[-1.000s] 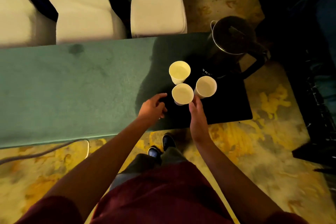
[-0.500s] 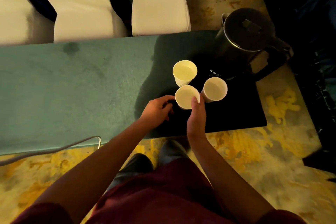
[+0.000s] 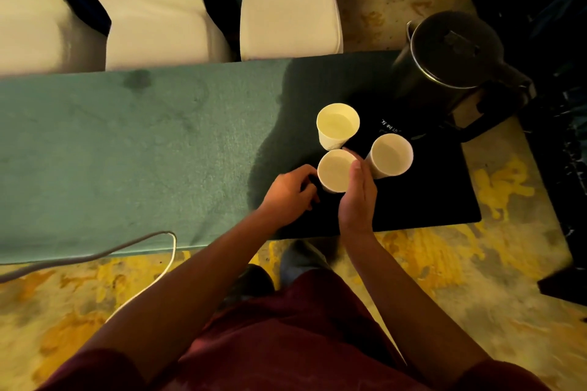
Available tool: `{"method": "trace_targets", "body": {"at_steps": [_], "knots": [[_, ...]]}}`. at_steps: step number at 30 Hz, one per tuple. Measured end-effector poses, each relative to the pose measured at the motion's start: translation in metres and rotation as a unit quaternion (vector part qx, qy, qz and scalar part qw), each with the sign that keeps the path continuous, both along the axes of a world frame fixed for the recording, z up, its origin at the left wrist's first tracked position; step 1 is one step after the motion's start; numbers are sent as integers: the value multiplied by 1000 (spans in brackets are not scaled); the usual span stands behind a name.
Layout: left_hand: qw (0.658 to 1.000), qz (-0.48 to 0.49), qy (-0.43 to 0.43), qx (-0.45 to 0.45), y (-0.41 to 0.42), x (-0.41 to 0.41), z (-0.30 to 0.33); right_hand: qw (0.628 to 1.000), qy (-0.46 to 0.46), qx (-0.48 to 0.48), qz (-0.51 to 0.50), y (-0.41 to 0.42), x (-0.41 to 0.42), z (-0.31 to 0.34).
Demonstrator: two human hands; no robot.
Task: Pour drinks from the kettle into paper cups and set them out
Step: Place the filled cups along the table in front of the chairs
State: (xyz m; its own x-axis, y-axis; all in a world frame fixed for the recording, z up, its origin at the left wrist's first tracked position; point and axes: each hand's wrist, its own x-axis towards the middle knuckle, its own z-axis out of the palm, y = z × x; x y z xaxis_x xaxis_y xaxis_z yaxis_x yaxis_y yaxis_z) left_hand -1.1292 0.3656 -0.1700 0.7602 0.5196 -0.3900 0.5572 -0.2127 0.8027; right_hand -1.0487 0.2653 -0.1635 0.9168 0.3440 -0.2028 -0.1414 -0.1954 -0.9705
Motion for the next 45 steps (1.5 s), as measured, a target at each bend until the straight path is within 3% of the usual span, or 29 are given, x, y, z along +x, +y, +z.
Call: {"method": "trace_targets", "body": {"at_steps": [12, 16, 18, 21, 25, 29, 34, 45], "knots": [[999, 26, 37, -25, -19, 0, 18, 998, -40, -37, 38, -10, -8, 28], [986, 129, 33, -103, -30, 6, 30, 998, -40, -30, 43, -15, -3, 39], [947, 228, 24, -225, -31, 10, 39, 998, -36, -17, 43, -15, -1, 49], [848, 336, -16, -409, -37, 17, 57, 998, -22, -13, 61, -13, -2, 71], [780, 363, -116, -496, -42, 20, 72, 996, -10, -3, 85, -10, -4, 102], [686, 400, -184, -579, -37, 26, 96, 993, 9, 26, 115, -8, -2, 130], [684, 392, -221, -574, -24, 23, 115, 986, 32, 70, 150, 5, -4, 147], [634, 466, -275, -552, 22, -10, 138, 965, 43, 110, 235, 63, -22, 141]]}}
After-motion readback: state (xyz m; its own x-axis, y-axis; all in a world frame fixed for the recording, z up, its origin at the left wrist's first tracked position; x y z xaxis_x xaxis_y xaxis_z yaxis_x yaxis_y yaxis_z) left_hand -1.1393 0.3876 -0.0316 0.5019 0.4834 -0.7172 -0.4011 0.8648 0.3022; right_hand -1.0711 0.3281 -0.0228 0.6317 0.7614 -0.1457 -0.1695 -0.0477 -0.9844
